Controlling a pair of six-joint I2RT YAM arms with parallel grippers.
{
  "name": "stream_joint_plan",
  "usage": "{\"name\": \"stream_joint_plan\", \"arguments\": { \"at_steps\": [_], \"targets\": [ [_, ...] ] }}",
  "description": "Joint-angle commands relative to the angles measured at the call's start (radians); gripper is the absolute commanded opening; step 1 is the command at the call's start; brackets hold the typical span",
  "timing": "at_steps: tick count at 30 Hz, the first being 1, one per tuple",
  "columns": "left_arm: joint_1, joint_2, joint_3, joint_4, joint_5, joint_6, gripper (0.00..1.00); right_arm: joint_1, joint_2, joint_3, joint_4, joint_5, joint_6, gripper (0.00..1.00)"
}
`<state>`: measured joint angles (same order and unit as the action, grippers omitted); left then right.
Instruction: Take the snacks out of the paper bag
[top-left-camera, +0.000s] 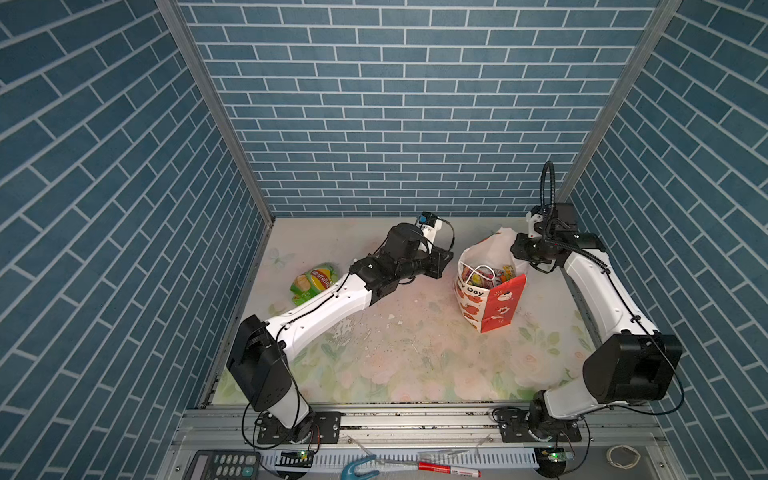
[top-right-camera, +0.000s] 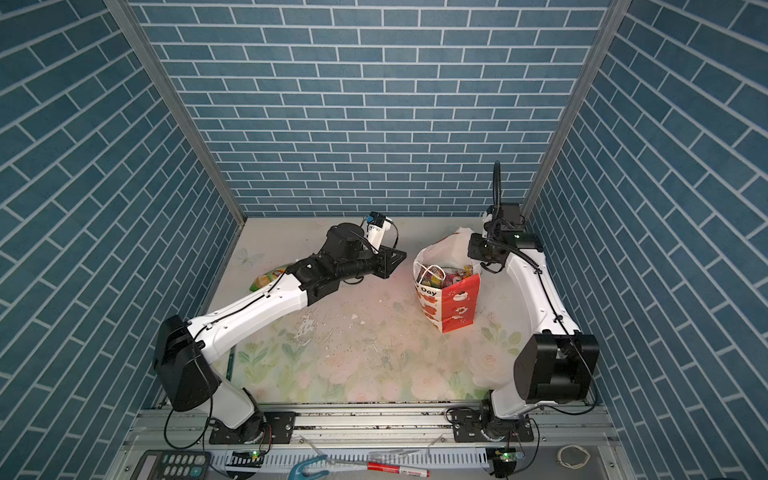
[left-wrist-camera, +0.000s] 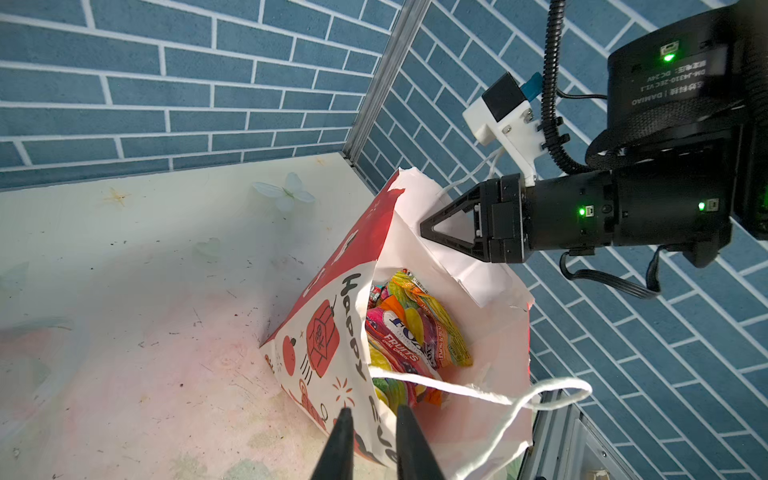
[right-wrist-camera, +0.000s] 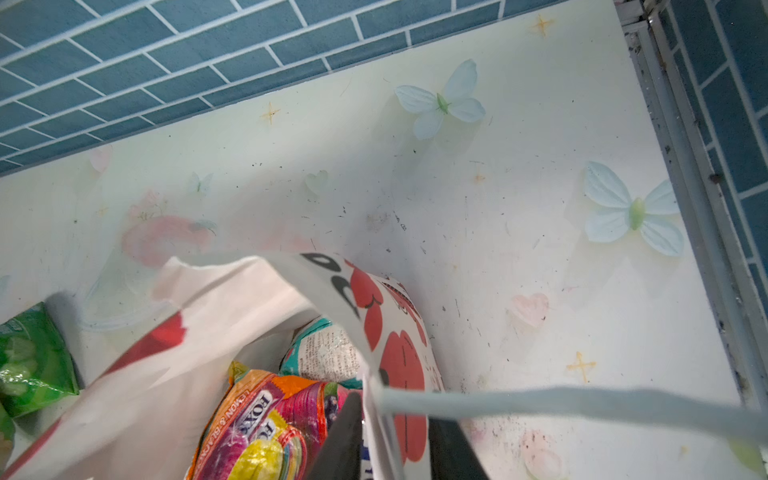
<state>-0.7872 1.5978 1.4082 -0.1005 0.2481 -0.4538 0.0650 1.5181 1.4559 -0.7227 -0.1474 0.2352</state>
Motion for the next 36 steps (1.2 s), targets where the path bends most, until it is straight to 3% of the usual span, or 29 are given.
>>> {"name": "stream_joint_plan", "arguments": {
  "at_steps": [1,4,13,17,21,27,33,36],
  "targets": [
    [0.008,-0.022,-0.014,-0.009,-0.004,0.018,0.21,-0.002,-0.019,0.018,-0.006,-0.025,0.0,0.17],
    [0.009,-0.026,-0.014,-0.01,-0.007,0.024,0.21,-0.002,-0.024,0.038,-0.007,-0.028,-0.018,0.01],
    [0.025,-0.024,-0.008,-0.022,-0.003,0.041,0.24,-0.001,0.018,0.142,-0.053,0.065,-0.076,0.0],
    [0.034,-0.029,-0.002,-0.015,-0.003,0.058,0.62,-0.002,0.044,0.212,-0.073,0.171,-0.096,0.0],
    [0.036,-0.064,-0.018,0.014,-0.004,0.094,0.8,0.001,0.068,0.293,-0.074,0.234,-0.137,0.0],
    [0.037,-0.136,-0.081,0.028,-0.061,0.136,0.83,0.027,0.109,0.41,-0.05,0.284,-0.215,0.0],
    [0.037,-0.193,-0.168,0.061,-0.091,0.136,0.84,0.235,0.157,0.389,0.018,0.5,-0.45,0.0],
    [0.037,-0.211,-0.212,0.086,-0.102,0.133,0.84,0.315,0.167,0.306,0.07,0.538,-0.482,0.0]
  ]
}}
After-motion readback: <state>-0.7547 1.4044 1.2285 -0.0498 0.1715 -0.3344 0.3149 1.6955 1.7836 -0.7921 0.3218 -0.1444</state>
